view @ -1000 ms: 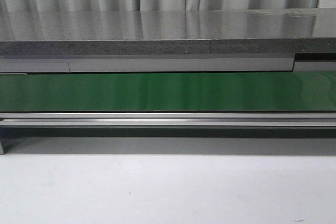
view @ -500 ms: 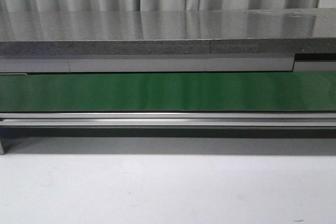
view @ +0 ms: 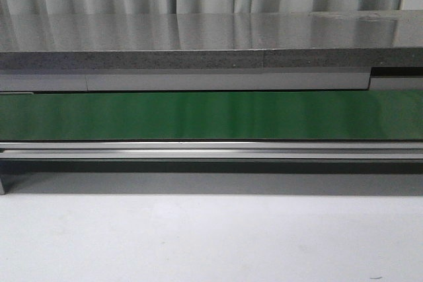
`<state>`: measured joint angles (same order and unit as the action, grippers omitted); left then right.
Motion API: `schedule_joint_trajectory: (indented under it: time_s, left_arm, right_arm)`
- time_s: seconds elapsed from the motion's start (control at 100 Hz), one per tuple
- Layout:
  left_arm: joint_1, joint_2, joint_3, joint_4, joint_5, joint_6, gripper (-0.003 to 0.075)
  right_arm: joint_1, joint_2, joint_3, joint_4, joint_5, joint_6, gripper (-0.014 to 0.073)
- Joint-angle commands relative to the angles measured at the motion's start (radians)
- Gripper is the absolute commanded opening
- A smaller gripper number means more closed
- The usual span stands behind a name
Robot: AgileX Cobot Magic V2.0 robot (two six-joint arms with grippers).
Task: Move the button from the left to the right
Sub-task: 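Lower the open left gripper over the yellow push button, then close the left gripper on the button body and lift it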
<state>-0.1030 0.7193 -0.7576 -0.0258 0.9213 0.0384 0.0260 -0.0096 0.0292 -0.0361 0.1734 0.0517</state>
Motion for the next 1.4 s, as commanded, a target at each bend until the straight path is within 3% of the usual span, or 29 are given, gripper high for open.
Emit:
schedule_joint_trajectory:
  time_s: [0.0, 0.22, 0.49, 0.96, 1.13, 1.389]
  left_arm:
    - [0.002, 0.018, -0.057, 0.026, -0.011, -0.032, 0.0467]
    - [0.002, 0.121, -0.169, 0.231, 0.076, -0.166, 0.0467]
    - [0.134, 0.349, -0.283, 0.244, 0.06, -0.16, 0.0467]
    - [0.381, 0.701, -0.354, 0.065, -0.055, -0.016, 0.0467]
    - [0.409, 0.791, -0.354, -0.016, -0.102, 0.033, 0.0467]
    - [0.409, 0.866, -0.363, -0.023, -0.183, 0.042, 0.0467]
  right_arm:
    - [0.0, -0.016, 0.001, -0.011, -0.077, 0.001, -0.0067]
    - [0.0, -0.016, 0.001, -0.011, -0.077, 0.001, -0.0067]
    - [0.0, -0.016, 0.001, -0.011, -0.077, 0.001, -0.0067]
    - [0.0, -0.016, 0.001, -0.011, -0.077, 0.001, -0.0067]
    - [0.0, -0.016, 0.001, -0.011, -0.077, 0.001, -0.0067]
    - [0.0, -0.016, 0.001, -0.011, -0.077, 0.001, -0.0067]
